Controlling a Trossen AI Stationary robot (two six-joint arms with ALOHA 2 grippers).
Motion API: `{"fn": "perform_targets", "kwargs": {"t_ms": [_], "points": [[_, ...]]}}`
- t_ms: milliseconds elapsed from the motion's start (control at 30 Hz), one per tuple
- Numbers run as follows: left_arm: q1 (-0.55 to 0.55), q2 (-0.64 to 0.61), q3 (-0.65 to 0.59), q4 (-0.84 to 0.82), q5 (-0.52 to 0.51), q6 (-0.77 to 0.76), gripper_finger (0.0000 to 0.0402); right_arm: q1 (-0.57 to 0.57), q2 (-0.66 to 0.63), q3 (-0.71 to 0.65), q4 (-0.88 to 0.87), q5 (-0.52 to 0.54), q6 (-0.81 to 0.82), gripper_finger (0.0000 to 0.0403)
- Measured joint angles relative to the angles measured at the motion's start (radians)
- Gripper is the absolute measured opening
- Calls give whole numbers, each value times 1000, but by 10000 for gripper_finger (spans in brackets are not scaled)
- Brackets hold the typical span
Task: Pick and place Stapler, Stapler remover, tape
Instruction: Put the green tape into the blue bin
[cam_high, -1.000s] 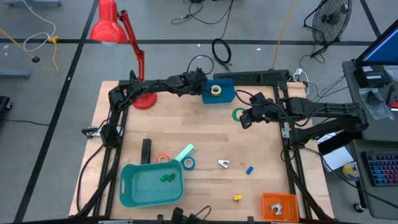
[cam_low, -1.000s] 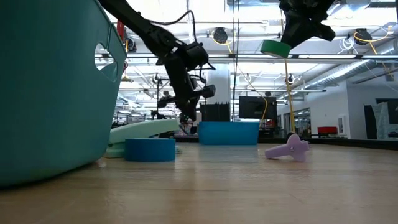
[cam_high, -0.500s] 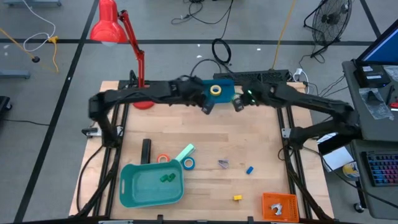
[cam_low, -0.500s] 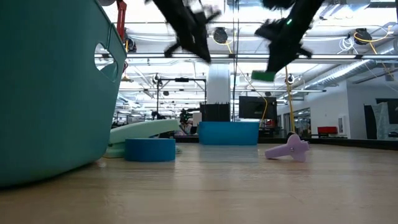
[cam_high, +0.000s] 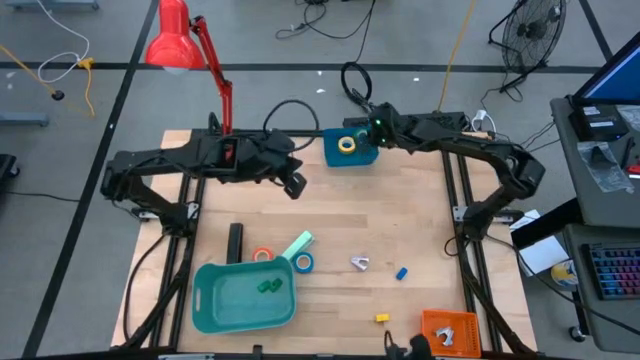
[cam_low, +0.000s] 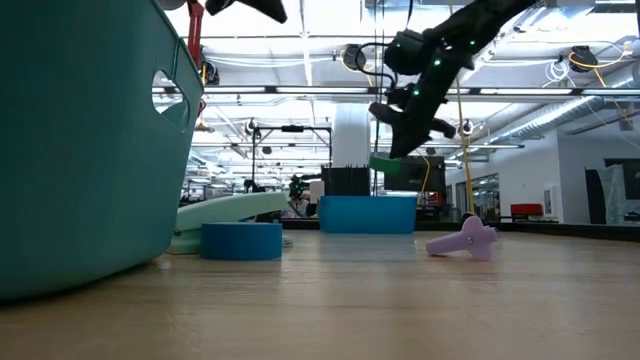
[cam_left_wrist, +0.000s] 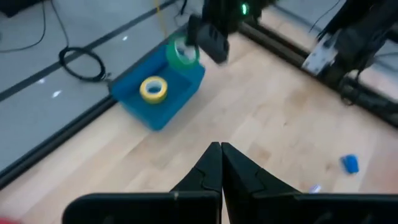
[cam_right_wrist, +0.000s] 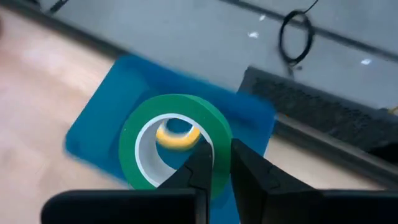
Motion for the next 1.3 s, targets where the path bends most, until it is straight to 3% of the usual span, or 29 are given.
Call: {"fn": "perform_targets", "kwargs": {"t_ms": [400,533,800,1300], "points": [[-20,-1,0,-107,-7,12,0,7,237,155,-115,-6,-41,28],[-20,-1,0,-133,-15,14,0,5,243,158,-181,33,-42,28],[-17,-1,-1,-148,-52,31,0,-9,244,158,-246,0,-43,28],[-12,-1,-1,-147,-57,50,0,-8,244,158,-256,27,-59,33]]}}
